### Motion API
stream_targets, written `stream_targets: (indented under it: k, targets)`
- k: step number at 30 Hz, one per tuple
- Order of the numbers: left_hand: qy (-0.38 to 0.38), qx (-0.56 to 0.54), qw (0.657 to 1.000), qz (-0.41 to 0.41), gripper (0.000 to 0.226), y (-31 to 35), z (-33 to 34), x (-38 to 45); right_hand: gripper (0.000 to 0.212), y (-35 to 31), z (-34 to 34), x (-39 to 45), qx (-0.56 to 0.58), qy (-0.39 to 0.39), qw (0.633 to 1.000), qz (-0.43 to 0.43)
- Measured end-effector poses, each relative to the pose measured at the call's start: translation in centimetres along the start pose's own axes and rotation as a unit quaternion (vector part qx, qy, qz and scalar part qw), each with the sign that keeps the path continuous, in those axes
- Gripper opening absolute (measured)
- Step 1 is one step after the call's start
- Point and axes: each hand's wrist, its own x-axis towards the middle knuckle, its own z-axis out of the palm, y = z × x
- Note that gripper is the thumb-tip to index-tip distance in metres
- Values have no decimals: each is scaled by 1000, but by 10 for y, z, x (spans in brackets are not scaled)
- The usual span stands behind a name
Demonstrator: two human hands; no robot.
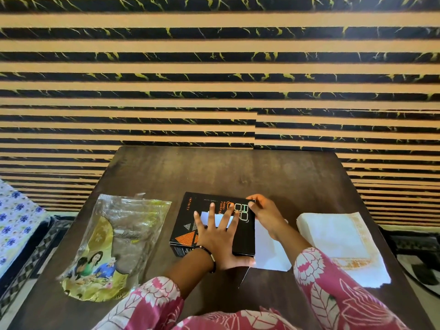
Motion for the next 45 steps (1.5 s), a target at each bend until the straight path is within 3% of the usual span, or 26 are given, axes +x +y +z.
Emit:
stream_targets:
  k: [6,11,16,20,22,29,38,41,45]
  targets:
    - [3,6,1000,-3,114,0,0,-3,33,4,-3,-24,16,17,1000,-15]
    - [9,4,1000,-9,112,2,-3,-4,29,37,-32,-51,-77,83,994,-6]
    - [18,11,1000,-13,127,1,1,-1,54,77,-73,-87,-220,184,956,56]
    - [27,10,999,-19,131,4,5,0,91,110,-77,-100,-387,134,907,102]
    - [31,7,999,-19,130,4,5,0,97,118,-71,-100,-441,129,881,115]
    - [33,20,999,-22,126,5,6,-1,67,113,-60,-85,-541,190,811,114]
    - [23,24,999,-21,128,6,1,-4,57,107,-66,-78,-621,153,760,113]
    - [21,25,999,-20,125,6,2,-5,59,108,-71,-79,-624,138,762,100]
    - [18,24,999,-22,124,6,3,-7,55,104,-87,-79,-592,115,796,61]
